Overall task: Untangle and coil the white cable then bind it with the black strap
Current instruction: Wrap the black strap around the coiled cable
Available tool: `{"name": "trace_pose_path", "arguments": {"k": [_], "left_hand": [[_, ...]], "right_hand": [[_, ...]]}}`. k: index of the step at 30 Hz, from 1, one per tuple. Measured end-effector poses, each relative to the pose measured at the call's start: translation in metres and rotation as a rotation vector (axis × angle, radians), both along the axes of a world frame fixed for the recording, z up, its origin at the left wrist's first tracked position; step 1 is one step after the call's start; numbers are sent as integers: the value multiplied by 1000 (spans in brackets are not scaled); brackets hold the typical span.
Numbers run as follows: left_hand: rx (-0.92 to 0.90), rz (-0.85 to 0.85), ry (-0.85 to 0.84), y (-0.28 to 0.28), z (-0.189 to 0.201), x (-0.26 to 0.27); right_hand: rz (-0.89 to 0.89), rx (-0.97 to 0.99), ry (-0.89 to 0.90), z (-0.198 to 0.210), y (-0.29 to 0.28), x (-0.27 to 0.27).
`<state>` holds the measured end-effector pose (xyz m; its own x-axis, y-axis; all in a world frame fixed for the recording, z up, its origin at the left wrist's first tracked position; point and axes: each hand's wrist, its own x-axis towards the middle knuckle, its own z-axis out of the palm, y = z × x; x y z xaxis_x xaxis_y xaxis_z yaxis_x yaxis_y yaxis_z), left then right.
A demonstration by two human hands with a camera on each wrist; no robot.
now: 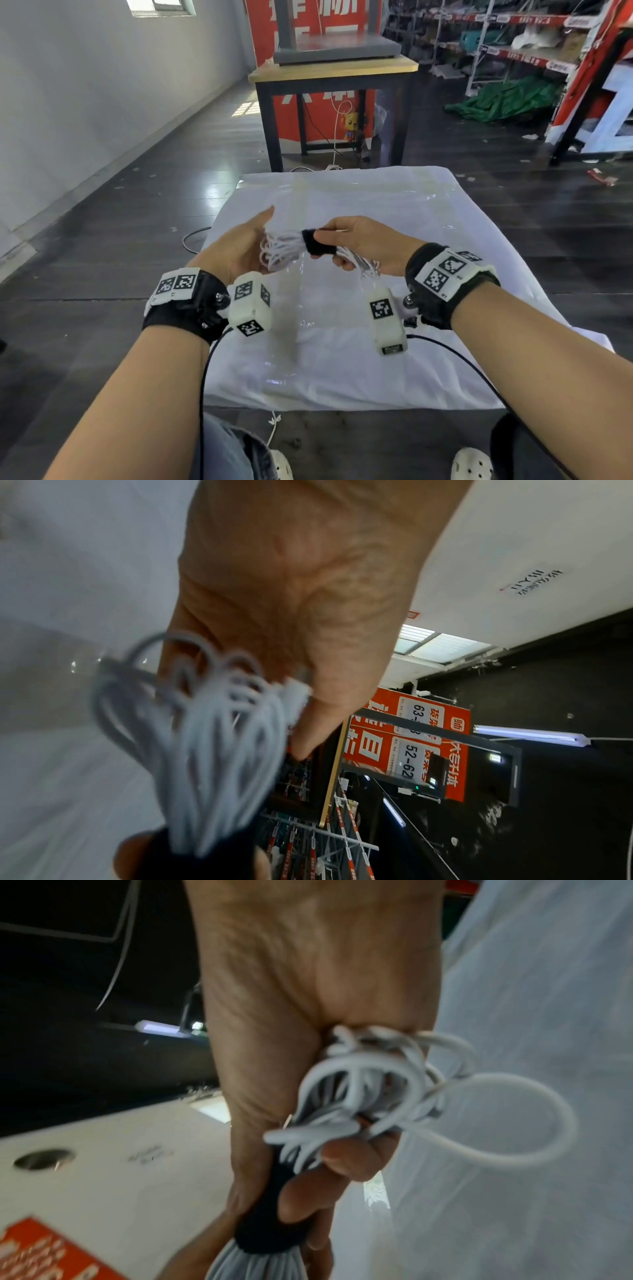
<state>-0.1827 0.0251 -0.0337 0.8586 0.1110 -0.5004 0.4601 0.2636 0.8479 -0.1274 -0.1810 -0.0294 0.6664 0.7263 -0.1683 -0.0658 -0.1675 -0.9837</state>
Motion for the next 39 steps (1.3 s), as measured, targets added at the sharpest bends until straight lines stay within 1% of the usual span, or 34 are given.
{"name": "trace_pose_path", "arguments": {"k": [2,3,5,7,10,14,15,17,19,21,25,28,30,33,36,39], "left_hand": [[137,-123,23,-1,0,0],[200,-153,19,-4,0,0],[303,-153,-12,-9,0,0],[340,-145,-49,-11,-2,0],[435,-199,-118,-10,-3,-1],[420,-101,-210,-11,2,-3],[457,-82,-228,-12,3,-3],[592,-62,-285,-15,6,-5],[705,-22,-362,-21,9,-7],[750,-8,-450,-27,11,-8],[879,-136,-541,-35,13,-11],[983,-205,-552,-37,15,-8],[1010,-263,-528,-37,15,-7],[999,-358,-480,-36,12,-9],[1091,-448,-498,-33,10,-10],[1162,-395,-566,-34,9,-10]], "right_hand": [[52,-116,-149,-2,3,-2],[74,-155,-199,-3,5,-3],[104,-190,-250,-4,7,-5],[118,-219,-299,-3,10,-7],[131,-320,-413,1,12,-8],[108,-382,-435,5,14,-3],[109,-398,-444,6,14,-3],[123,-425,-454,7,15,-1],[144,-404,-406,5,15,1],[160,-345,-335,3,14,3],[108,-261,-198,0,6,6],[77,-272,-175,0,3,10],[43,-272,-142,-4,1,11],[36,-239,-21,-9,-4,13],[-12,-163,119,-7,-5,15],[-34,-107,189,-6,0,16]]}}
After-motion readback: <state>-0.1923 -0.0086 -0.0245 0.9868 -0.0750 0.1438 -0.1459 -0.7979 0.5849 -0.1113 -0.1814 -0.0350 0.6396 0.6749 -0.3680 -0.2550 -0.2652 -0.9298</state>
